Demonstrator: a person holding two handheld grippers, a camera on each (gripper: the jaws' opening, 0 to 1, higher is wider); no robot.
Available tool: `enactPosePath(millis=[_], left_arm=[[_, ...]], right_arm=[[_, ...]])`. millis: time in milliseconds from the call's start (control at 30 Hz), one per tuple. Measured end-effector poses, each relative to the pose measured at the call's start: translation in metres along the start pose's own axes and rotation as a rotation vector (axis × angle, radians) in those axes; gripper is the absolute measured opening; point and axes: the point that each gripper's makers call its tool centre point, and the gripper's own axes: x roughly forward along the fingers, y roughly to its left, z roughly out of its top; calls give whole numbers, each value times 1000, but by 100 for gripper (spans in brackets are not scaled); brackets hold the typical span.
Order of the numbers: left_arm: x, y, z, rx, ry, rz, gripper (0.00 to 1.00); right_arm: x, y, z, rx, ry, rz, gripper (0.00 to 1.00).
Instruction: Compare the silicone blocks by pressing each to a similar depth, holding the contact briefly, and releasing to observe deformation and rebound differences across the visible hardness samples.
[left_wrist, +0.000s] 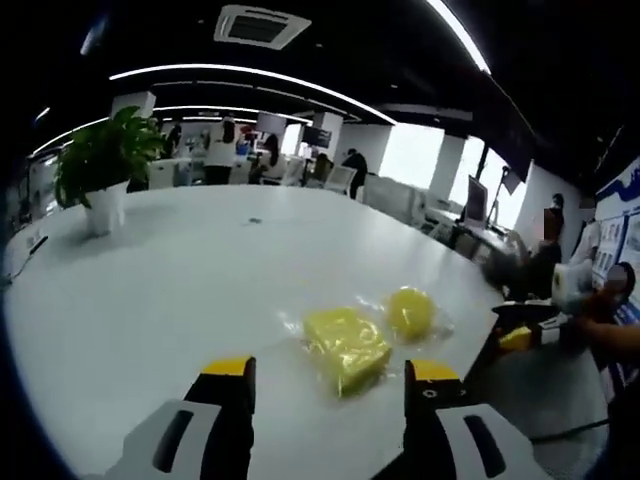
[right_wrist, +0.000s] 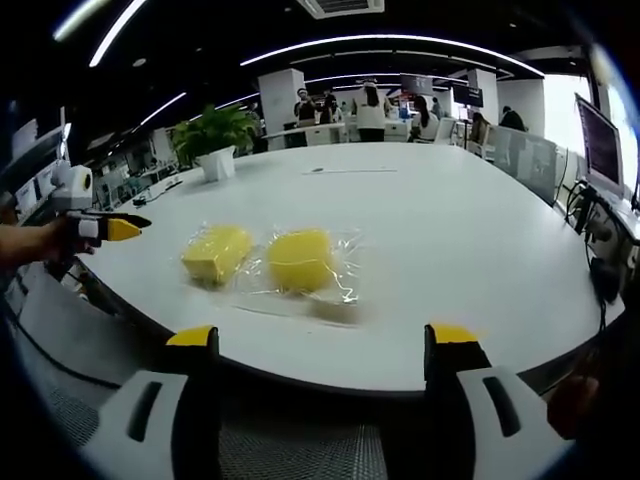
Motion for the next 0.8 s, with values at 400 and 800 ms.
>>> enactPosePath(millis=[400,800], left_arm=[[37,19,-2,-141,45,-47,51],[73,30,1,-227,66,-68,44]], right_arm=[[0,-2,-3,-1,22,-11,78],[1,-5,-6,-6,43,-31,79]])
